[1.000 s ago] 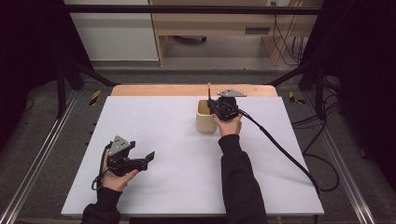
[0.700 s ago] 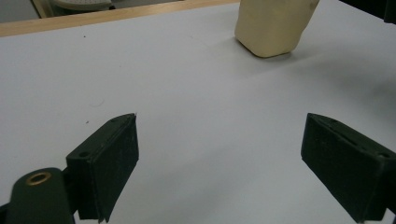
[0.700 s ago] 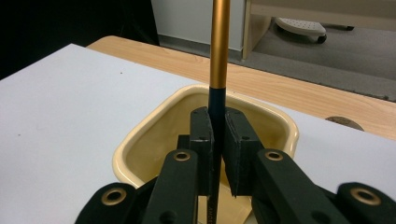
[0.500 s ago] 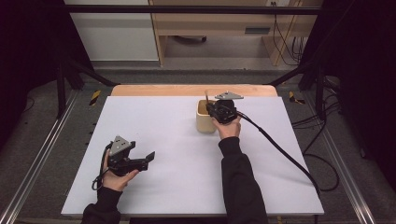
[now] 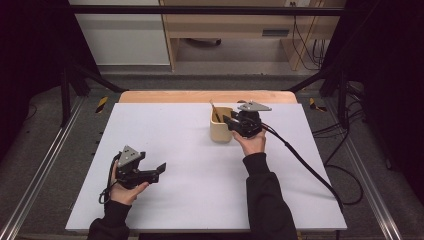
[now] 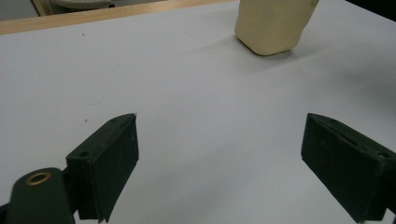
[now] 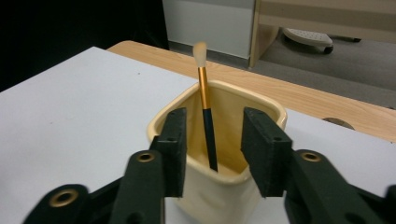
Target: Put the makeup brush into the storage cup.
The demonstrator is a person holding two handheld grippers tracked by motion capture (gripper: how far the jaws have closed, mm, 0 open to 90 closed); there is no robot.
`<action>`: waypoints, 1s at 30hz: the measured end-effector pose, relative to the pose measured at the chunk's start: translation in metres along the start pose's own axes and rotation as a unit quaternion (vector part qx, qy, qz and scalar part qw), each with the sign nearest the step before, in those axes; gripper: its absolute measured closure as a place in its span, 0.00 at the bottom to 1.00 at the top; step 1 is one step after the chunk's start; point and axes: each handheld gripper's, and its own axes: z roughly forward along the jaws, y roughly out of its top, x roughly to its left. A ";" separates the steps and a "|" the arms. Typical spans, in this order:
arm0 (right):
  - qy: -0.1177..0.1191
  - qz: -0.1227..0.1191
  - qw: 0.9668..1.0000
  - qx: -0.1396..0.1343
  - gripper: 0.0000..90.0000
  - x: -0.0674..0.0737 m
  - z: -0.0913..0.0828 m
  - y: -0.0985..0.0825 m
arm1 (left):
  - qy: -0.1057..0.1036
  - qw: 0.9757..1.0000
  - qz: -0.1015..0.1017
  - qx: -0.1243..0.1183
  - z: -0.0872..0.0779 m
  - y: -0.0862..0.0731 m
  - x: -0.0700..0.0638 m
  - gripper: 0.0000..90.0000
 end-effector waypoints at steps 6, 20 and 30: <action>0.010 -0.010 1.000 0.000 0.46 0.005 -0.021 -0.010 | -0.001 1.000 0.001 0.000 0.000 0.000 0.000 0.12; 0.020 -0.010 1.000 -0.009 0.25 0.013 -0.059 -0.026 | -0.001 1.000 0.002 -0.003 -0.001 0.000 0.000 0.12; 0.025 -0.012 1.000 -0.013 0.17 0.013 -0.086 -0.038 | -0.003 1.000 0.003 -0.005 -0.002 0.001 0.000 0.12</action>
